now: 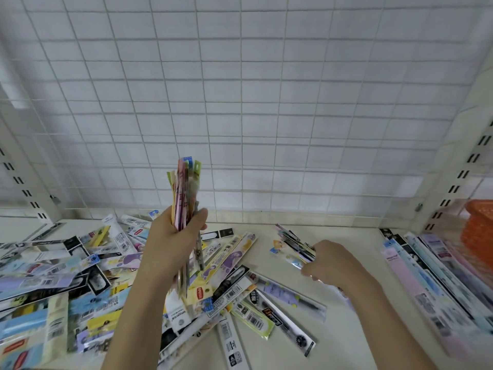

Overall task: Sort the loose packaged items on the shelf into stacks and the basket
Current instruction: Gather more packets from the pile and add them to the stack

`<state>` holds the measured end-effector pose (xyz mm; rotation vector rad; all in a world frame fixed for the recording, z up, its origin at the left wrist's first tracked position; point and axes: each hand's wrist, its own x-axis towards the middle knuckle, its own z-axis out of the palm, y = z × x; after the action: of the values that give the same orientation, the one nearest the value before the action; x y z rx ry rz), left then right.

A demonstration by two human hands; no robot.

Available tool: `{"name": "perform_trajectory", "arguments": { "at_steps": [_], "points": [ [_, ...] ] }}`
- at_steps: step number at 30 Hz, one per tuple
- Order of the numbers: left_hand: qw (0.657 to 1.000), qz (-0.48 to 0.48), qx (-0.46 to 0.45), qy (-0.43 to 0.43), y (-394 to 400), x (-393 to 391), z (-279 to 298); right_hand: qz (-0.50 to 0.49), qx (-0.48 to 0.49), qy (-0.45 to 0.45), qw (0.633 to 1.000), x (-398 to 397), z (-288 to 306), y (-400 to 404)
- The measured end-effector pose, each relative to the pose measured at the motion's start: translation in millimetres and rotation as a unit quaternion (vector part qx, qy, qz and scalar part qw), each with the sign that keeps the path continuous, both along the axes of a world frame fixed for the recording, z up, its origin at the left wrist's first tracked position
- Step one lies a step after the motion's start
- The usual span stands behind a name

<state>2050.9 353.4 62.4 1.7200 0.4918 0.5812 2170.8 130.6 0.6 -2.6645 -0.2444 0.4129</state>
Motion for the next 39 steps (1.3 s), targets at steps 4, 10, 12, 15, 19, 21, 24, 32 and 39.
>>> {"name": "perform_trajectory", "arguments": {
  "at_steps": [4,10,12,15,19,21,24,32,39],
  "points": [
    [1.0,0.003,0.01,-0.007,-15,3,-2,0.025,0.039,-0.003,0.999,-3,12,-16],
    [1.0,-0.01,0.013,-0.017,-48,15,-8,0.04,0.087,0.008,0.995,-8,32,-52],
    [0.999,-0.022,0.012,-0.022,-60,20,-11,0.026,0.134,0.002,0.991,-11,36,-66],
    [0.999,-0.042,0.009,-0.026,-79,26,-17,0.019,0.191,-0.009,0.981,-12,39,-81],
    [0.998,-0.06,0.006,-0.033,-98,33,-22,-0.037,0.312,-0.042,0.948,-1,40,-91],
    [0.996,-0.072,0.02,-0.041,-105,38,-23,-0.052,0.392,-0.049,0.917,6,44,-87],
    [0.995,-0.071,0.001,-0.063,-116,53,-25,-0.081,0.494,-0.111,0.859,18,43,-78],
    [0.994,0.023,0.017,-0.105,-154,79,-45,-0.088,0.51,-0.29,0.805,19,4,-63],
    [0.993,0.027,0.062,-0.095,-161,87,-64,-0.094,0.48,-0.225,0.843,20,-11,-68]
  ]
}}
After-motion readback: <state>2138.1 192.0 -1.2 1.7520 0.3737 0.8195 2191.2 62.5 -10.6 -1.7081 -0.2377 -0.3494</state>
